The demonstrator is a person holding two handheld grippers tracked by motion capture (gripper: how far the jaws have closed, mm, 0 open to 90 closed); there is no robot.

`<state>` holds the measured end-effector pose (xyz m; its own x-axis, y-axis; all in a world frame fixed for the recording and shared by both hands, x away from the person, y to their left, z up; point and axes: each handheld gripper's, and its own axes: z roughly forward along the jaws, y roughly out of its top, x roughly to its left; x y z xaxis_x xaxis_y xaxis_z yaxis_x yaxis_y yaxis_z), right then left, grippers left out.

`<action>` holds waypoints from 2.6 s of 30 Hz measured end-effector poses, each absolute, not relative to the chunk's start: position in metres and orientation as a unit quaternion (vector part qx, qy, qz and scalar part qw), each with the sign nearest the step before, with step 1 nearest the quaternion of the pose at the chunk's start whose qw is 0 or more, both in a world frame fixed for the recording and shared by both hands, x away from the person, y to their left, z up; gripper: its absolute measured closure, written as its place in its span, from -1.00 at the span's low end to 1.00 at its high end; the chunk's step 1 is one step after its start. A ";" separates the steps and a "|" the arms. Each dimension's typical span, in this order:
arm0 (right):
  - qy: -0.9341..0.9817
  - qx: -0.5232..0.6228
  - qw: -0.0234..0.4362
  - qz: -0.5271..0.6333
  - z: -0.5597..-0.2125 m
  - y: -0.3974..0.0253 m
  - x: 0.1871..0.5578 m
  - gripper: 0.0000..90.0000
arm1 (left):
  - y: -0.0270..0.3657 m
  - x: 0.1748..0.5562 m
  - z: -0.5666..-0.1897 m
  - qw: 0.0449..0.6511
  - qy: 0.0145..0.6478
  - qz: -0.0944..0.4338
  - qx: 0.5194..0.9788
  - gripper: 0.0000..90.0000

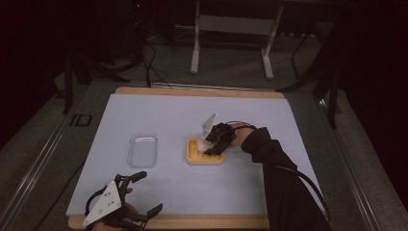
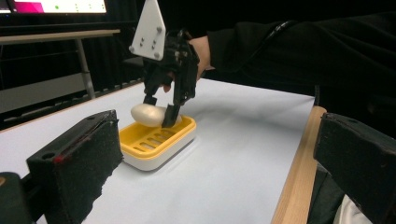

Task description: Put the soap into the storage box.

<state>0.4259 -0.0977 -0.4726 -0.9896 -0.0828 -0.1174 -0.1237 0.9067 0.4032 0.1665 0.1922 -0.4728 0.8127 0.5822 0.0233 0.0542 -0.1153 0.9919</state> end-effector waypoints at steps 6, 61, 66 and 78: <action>0.977 -0.042 0.045 0.205 -0.481 -0.097 0.429 0.10 | 0.192 0.167 -0.473 0.626 0.221 0.211 0.718 -0.97; 0.984 0.001 0.063 0.168 -0.449 -0.093 0.424 -0.17 | 0.190 0.167 -0.474 0.621 0.219 0.209 0.723 -0.97; 0.978 0.035 0.072 0.193 -0.439 -0.100 0.422 -0.22 | 0.190 0.168 -0.474 0.620 0.219 0.210 0.723 -0.97; 0.962 0.140 0.082 0.221 -0.426 -0.127 0.424 -0.70 | 0.190 0.168 -0.474 0.619 0.220 0.211 0.724 -0.97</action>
